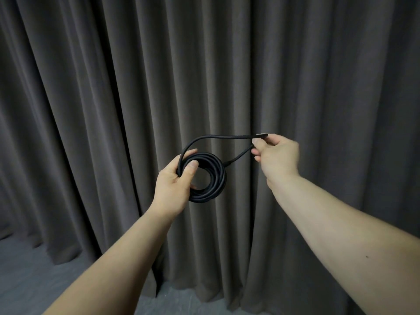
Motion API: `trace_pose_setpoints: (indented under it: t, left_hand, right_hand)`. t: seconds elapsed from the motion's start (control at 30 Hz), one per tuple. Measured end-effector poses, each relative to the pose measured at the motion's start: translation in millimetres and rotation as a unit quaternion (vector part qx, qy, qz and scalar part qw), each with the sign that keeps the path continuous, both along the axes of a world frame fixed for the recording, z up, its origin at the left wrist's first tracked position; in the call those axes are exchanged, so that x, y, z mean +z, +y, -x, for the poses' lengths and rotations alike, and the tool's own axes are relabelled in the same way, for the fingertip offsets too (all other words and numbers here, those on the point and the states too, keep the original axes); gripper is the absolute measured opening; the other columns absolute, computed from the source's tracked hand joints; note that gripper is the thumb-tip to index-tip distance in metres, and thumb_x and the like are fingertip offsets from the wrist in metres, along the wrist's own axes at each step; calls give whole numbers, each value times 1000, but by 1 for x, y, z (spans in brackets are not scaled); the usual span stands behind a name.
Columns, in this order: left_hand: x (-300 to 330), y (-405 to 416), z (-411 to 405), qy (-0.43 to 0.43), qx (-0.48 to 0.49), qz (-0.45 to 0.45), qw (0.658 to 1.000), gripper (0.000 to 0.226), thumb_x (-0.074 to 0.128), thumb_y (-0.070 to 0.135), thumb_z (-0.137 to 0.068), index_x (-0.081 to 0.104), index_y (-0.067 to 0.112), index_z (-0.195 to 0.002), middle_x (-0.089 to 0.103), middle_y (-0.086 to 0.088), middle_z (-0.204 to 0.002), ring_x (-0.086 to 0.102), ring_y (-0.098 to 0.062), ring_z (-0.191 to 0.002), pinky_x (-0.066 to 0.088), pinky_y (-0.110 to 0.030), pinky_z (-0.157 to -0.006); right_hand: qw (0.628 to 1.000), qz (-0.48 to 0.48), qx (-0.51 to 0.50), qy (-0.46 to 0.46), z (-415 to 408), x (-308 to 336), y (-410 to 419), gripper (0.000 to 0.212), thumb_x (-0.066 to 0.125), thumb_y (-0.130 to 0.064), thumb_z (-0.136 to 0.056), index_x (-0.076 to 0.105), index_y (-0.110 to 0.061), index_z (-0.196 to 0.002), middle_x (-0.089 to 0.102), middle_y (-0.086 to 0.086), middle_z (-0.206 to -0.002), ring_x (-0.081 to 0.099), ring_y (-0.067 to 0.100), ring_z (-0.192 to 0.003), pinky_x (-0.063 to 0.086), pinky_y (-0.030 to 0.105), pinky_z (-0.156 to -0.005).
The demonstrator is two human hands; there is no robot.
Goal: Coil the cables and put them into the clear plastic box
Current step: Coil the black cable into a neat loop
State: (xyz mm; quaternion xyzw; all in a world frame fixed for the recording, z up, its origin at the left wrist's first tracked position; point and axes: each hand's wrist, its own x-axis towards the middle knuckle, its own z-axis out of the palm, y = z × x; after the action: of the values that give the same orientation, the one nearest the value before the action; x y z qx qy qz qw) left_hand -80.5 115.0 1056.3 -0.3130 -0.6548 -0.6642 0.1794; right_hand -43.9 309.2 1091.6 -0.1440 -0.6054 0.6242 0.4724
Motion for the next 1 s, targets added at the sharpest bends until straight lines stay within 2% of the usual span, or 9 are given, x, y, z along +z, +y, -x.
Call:
trace_pose_setpoints:
  t: [0.1,0.2,0.37,0.47,0.57,0.7,0.87,0.93,1.0]
  left_hand:
    - [1,1,-3,11,-12,6,1000,22,53,12,-98,62,25,-114,58,23,-57,51,-1,-53,49,-15,-54]
    - [3,0,-5,20,-23,11,999,22,52,12,-99,61,25,-115,58,24,-58,52,2,-55,53,-18,-58]
    - [4,3,-7,17,-36,9,999,23,53,11,-98,61,29,-112,64,25,-67,57,2,-58,49,-14,-57]
    - [2,5,-6,29,-36,28,999,26,55,12,-98,61,34,-109,66,25,-72,58,1,-59,49,-14,-60]
    - [-2,7,-6,38,-38,39,998,28,54,8,-97,60,33,-110,62,24,-63,57,3,-57,47,-12,-57]
    - [-9,9,-5,57,-27,67,996,33,57,11,-96,60,40,-111,63,24,-68,57,5,-61,49,-17,-70]
    - [-10,13,-11,79,-38,76,993,33,58,14,-96,59,42,-114,63,25,-72,57,5,-65,49,-17,-75]
    - [-8,11,-10,85,-36,72,993,32,58,14,-95,59,39,-116,65,24,-77,59,7,-72,47,-14,-79]
    - [-8,9,-10,80,-41,69,994,31,58,13,-96,59,35,-118,65,22,-76,59,7,-69,46,-11,-74]
  right_hand:
    - [999,-23,-45,-2,1,-1,3,16,68,-16,-82,68,-22,-67,65,-7,-56,70,20,-72,59,41,-76]
    - [999,-12,-38,3,0,-2,3,17,67,-11,-83,67,-21,-69,66,-6,-61,70,17,-70,59,38,-74]
    - [996,7,85,22,-3,-2,-14,19,65,-1,-86,64,-15,-72,65,2,-67,66,14,-63,55,24,-62]
    - [989,12,148,-9,0,-4,-20,7,65,-6,-88,66,-5,-81,67,6,-71,66,12,-57,53,22,-56]
    - [977,-2,202,-70,2,-5,-21,14,62,-12,-92,67,-3,-82,68,6,-71,64,10,-53,52,25,-60]
    - [966,0,245,-83,-1,-4,-27,17,59,-9,-93,66,-4,-78,67,0,-60,61,9,-47,50,21,-53]
    - [984,5,170,-57,3,-6,-35,25,60,-2,-90,63,-7,-66,63,6,-60,59,18,-55,55,33,-65]
    - [988,40,143,-44,3,-5,-34,26,59,-3,-91,60,-7,-65,60,8,-60,59,17,-51,53,28,-54]
    - [986,84,140,-29,2,-3,-32,23,59,-4,-91,58,-7,-69,58,7,-60,58,13,-47,51,24,-48]
